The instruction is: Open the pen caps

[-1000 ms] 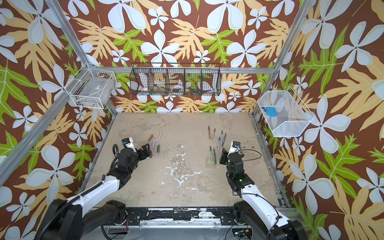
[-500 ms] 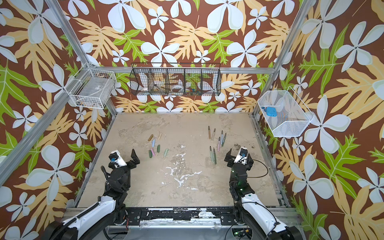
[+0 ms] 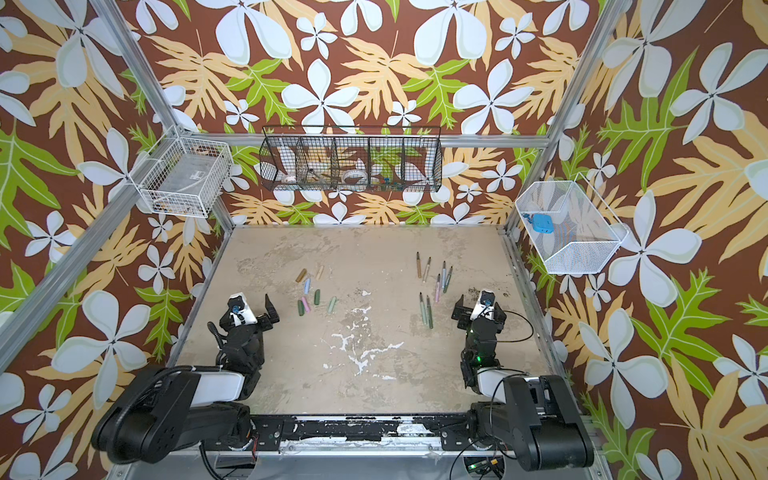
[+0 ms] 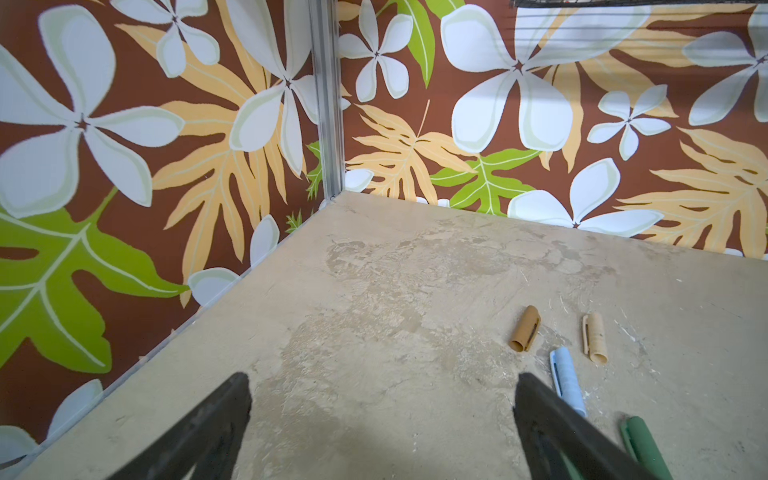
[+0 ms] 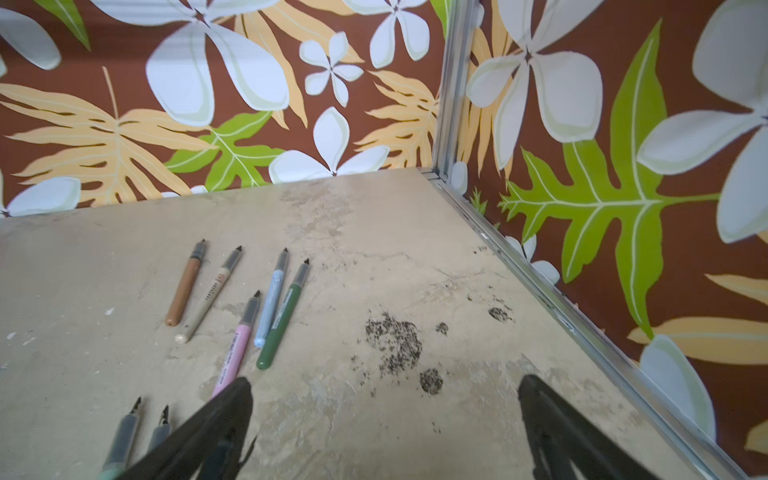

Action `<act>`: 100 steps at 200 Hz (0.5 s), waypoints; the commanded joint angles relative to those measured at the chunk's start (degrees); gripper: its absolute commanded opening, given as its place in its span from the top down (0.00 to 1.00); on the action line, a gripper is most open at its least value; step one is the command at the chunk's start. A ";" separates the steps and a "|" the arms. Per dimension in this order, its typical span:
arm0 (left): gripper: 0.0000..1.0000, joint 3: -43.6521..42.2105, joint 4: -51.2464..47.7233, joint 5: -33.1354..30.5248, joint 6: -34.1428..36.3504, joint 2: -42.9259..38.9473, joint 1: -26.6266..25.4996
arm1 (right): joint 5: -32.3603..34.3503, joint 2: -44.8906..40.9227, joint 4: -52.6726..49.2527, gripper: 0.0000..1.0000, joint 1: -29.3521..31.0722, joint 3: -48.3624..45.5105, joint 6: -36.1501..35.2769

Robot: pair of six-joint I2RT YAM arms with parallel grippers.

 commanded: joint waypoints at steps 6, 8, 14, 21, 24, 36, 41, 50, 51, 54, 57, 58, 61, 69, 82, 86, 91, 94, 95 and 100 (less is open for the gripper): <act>0.00 1.38 10.45 6.74 1.75 6.94 0.40 | -4.11 5.71 8.39 0.02 -0.08 1.34 -2.33; 0.00 1.55 10.89 6.82 2.06 7.44 0.41 | -4.26 6.26 8.54 0.02 -0.08 1.45 -2.39; 0.00 1.95 9.98 6.88 2.08 7.49 0.44 | -4.68 7.40 8.46 0.02 -0.09 2.06 -2.41; 0.00 2.47 6.22 8.12 0.83 5.93 1.11 | -5.43 8.41 8.40 0.01 -0.08 2.57 -2.59; 0.00 2.81 4.77 8.64 0.50 5.62 1.41 | -5.86 8.85 8.32 0.01 -0.09 2.78 -2.73; 0.00 4.08 4.37 10.45 0.59 6.71 2.18 | -6.55 10.96 8.99 0.00 -0.16 3.50 -3.09; 0.00 4.01 4.81 11.44 0.55 6.91 2.59 | -6.87 11.07 8.59 0.00 -0.17 3.90 -3.27; 0.00 4.79 1.83 12.22 -0.06 6.17 2.95 | -7.91 10.75 5.99 0.00 -0.21 4.88 -3.49; 0.00 4.84 1.59 12.34 -0.07 6.13 3.00 | -7.97 10.79 6.06 0.00 -0.19 4.94 -3.57; 0.00 4.92 1.30 12.73 -0.08 6.14 3.17 | -8.17 11.09 6.50 0.00 -0.24 4.92 -3.82; 0.00 5.01 1.48 13.30 -0.16 6.24 3.37 | -8.46 11.25 6.81 0.00 -0.22 4.92 -3.90; 0.00 5.04 1.64 13.41 -0.17 6.30 3.43 | -8.51 11.26 6.77 0.00 -0.24 4.92 -3.90; 0.00 5.01 1.93 13.88 -0.10 6.58 3.65 | -8.56 11.16 6.45 0.00 -0.19 5.04 -3.91; 0.00 5.15 1.87 14.47 -0.21 6.60 3.85 | -8.68 10.99 5.85 0.00 -0.26 5.14 -3.82; 0.00 5.33 1.15 15.56 -0.52 6.36 4.43 | -11.08 11.19 5.42 0.00 -0.35 5.54 -4.65; 0.00 5.31 1.41 15.77 -0.53 6.39 4.46 | -11.86 11.28 4.95 0.00 -0.35 5.82 -4.97; 0.00 5.23 1.43 15.73 -0.53 6.36 4.46 | -11.99 11.36 5.33 0.00 -0.39 5.77 -4.97; 0.00 5.19 1.51 15.68 -0.53 6.28 4.46 | -11.99 11.34 5.37 0.00 -0.42 5.72 -4.97; 0.00 5.17 1.52 15.61 -0.53 6.27 4.46 | -11.99 11.35 5.31 0.00 -0.43 5.76 -4.97; 0.00 5.00 1.79 15.48 -0.60 6.21 4.46 | -12.02 11.26 5.02 0.00 -0.44 5.84 -4.90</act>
